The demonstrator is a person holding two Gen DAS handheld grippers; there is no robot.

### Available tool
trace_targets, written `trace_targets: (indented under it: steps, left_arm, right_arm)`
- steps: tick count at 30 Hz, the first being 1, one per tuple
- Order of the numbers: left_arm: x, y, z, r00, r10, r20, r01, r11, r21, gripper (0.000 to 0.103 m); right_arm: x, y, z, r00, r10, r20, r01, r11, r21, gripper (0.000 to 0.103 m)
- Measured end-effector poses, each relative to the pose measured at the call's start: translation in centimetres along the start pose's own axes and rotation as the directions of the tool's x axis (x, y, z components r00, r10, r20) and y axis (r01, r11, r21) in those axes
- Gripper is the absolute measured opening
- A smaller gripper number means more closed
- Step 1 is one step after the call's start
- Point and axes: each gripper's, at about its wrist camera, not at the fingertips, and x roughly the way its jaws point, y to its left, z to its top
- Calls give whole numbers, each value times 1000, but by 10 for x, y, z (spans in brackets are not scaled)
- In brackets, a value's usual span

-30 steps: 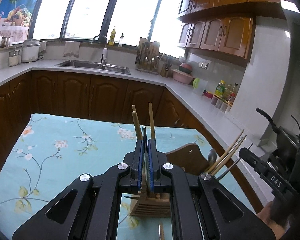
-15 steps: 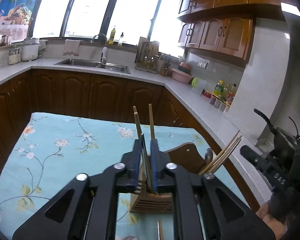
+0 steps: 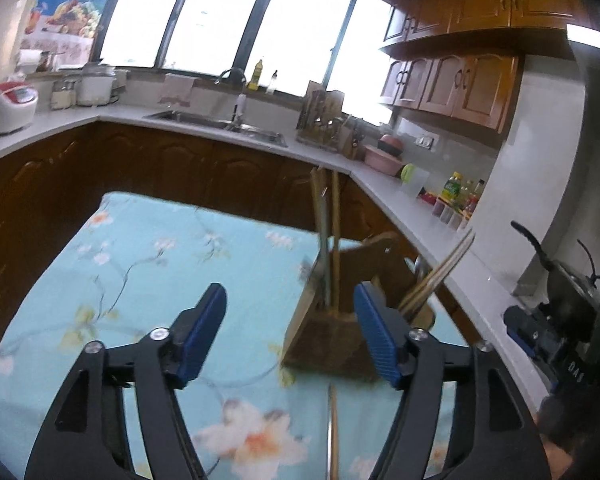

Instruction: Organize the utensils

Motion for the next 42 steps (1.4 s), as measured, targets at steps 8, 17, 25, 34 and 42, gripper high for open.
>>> trace_targets:
  steps: [8,17,25,34,42]
  left_arm:
    - [-35,28,-56,998,20,-61,-22,999,-33,74]
    - [-72,36,-89,998,35,-59,-38,998,-43,75]
    - [-127,8,-94,991,31,132,-39,997,60,103]
    - [-145,-6,-124,974,76,214,-111,981,157,103]
    - [-143,1,-148,973,117,201,-149,976,156,103]
  right_arm:
    - [-27,-2,-59,996,6,-92,-6,1000,1,87]
    - [-57,6,-86,993,15,-114,-19,999,-33,88]
    - [-112,31,-77,997,19,73,-7,987,-162,103]
    - [-133,45,-104,983,-24,182,77,954,-289,103]
    - [-136,33,-131,984,-68,165,112,954,-278,103]
